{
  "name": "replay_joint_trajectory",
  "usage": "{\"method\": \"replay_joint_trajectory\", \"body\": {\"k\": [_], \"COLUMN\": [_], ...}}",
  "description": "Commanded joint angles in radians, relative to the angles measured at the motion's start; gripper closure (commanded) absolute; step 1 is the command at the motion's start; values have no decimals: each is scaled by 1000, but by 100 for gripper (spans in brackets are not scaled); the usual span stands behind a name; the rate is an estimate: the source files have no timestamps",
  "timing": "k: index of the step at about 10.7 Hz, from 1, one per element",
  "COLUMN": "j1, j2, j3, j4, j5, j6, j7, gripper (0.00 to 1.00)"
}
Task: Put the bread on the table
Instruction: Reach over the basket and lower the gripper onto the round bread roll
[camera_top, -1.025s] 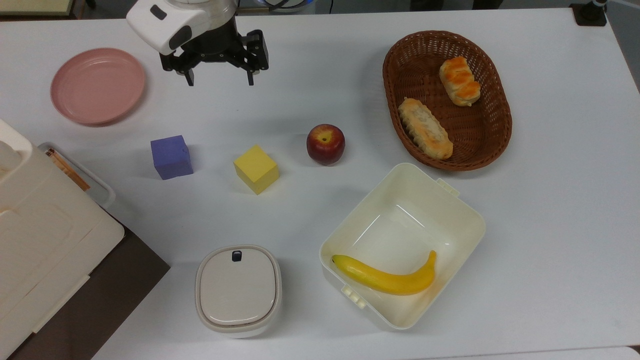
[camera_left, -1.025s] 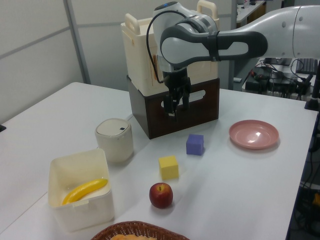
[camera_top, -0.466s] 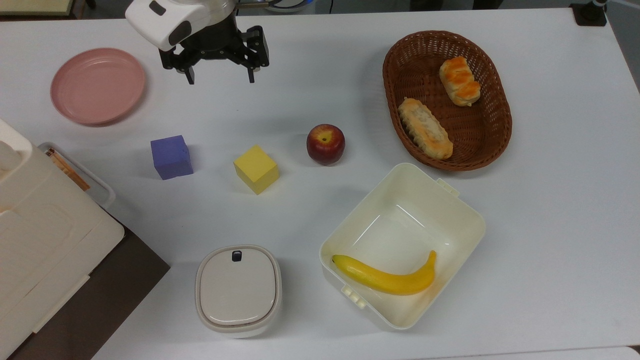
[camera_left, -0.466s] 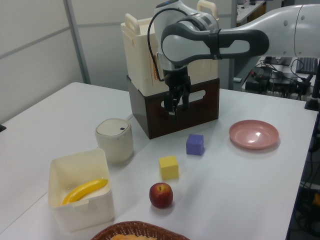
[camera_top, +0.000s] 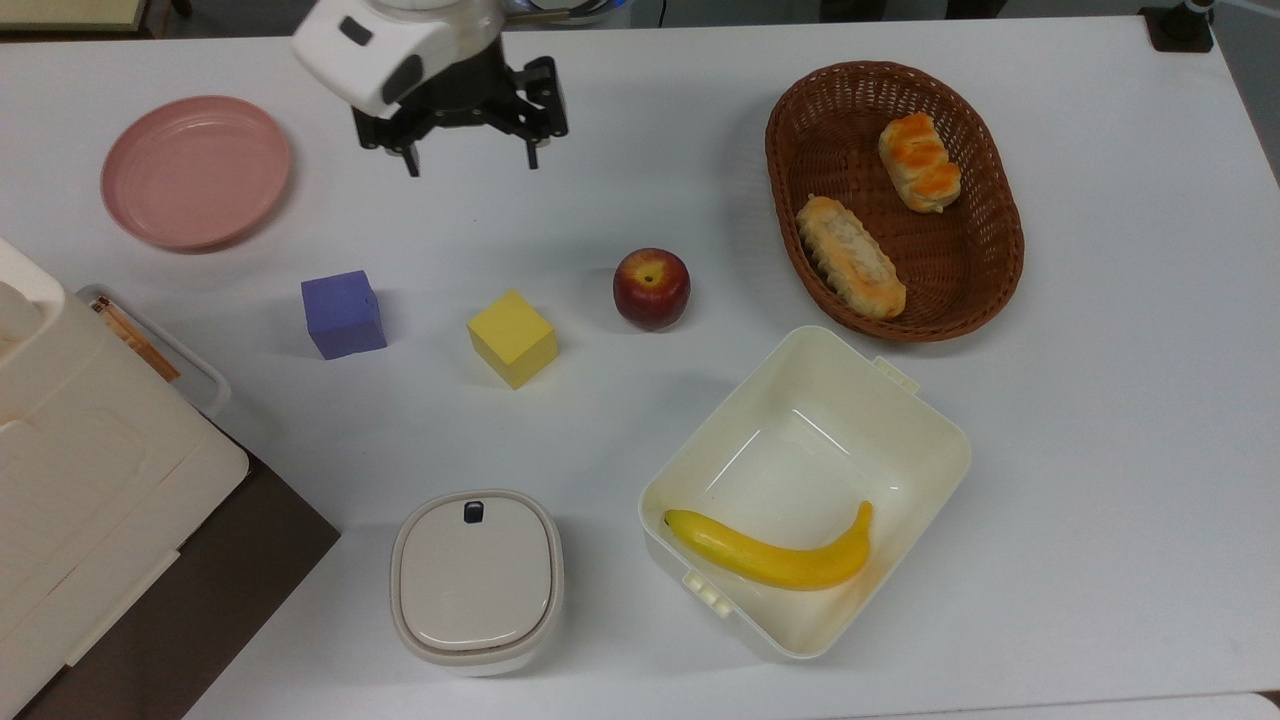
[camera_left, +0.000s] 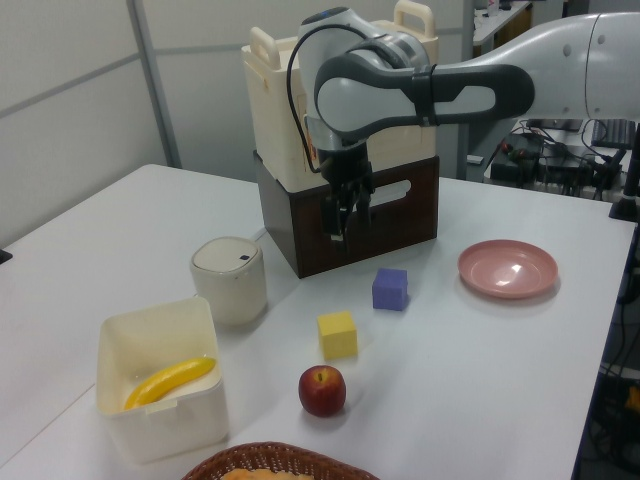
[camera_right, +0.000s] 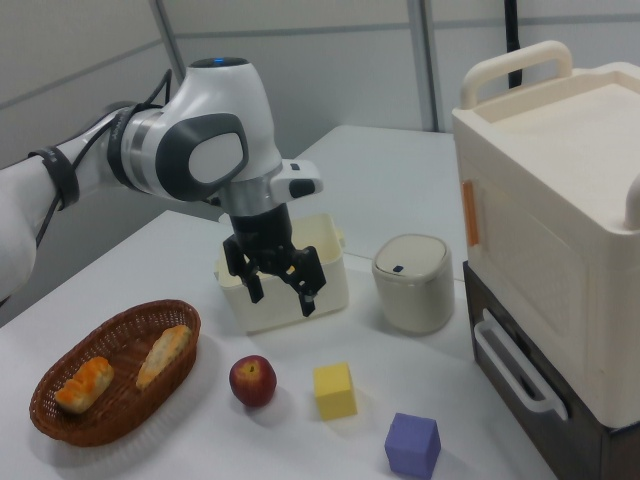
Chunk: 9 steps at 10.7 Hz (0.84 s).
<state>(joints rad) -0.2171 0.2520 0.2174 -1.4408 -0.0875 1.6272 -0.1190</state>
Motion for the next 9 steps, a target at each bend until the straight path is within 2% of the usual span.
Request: {"method": "replay_joint_trajectory", "body": {"k": [1, 4, 8, 9], "j1": [89, 206, 356, 404], "j2": [-13, -10, -7, -1], "j3": [-6, -6, -7, -7], "j4": [-30, -36, -58, -70], "j5": [18, 25, 129, 130], "j6": [-4, -32, -75, -79], "j7": [-22, -14, -10, -2], "gripper": [0, 0, 0, 0]}}
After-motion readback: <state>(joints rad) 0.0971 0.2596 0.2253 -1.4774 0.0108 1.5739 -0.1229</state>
